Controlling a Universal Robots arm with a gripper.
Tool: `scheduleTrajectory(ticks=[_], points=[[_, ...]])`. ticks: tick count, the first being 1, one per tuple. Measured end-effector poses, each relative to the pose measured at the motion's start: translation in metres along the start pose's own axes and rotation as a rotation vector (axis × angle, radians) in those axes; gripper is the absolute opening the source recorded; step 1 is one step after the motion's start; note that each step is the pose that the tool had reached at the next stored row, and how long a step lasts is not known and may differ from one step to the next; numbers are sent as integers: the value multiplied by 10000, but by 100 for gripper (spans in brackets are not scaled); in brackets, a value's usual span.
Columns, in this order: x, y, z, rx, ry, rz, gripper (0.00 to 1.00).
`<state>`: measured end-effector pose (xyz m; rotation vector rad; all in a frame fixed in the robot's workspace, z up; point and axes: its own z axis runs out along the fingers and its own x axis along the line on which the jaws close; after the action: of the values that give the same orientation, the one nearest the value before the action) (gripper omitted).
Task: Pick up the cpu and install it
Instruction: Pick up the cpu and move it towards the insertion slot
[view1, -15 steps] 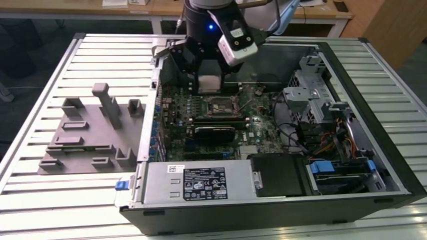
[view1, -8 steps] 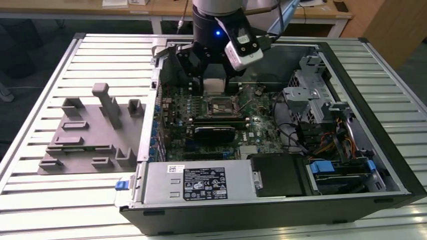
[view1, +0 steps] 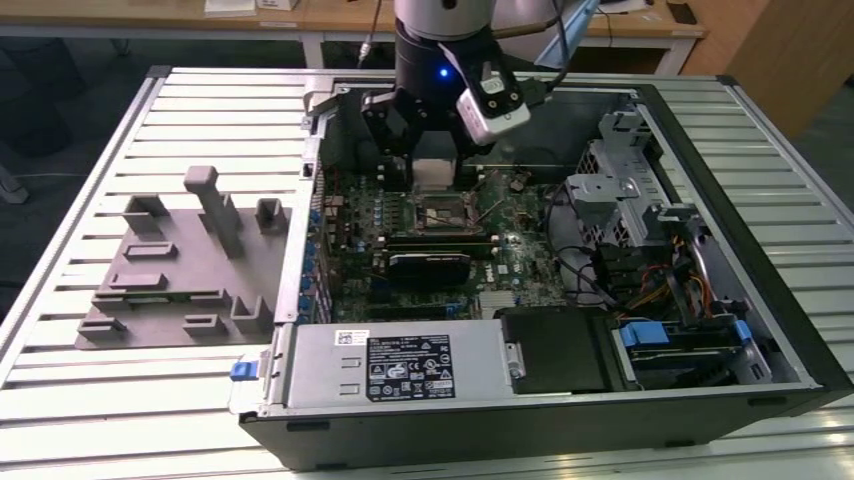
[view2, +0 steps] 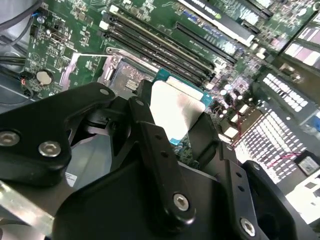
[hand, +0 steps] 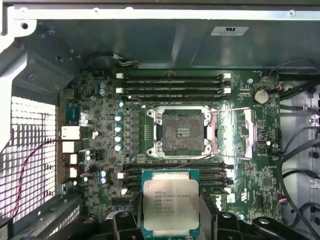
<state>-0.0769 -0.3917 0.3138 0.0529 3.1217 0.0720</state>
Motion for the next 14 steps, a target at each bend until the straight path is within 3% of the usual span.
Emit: scheduleTrajectory(ticks=[14], points=[[-187,194,170,17,121,5,54]])
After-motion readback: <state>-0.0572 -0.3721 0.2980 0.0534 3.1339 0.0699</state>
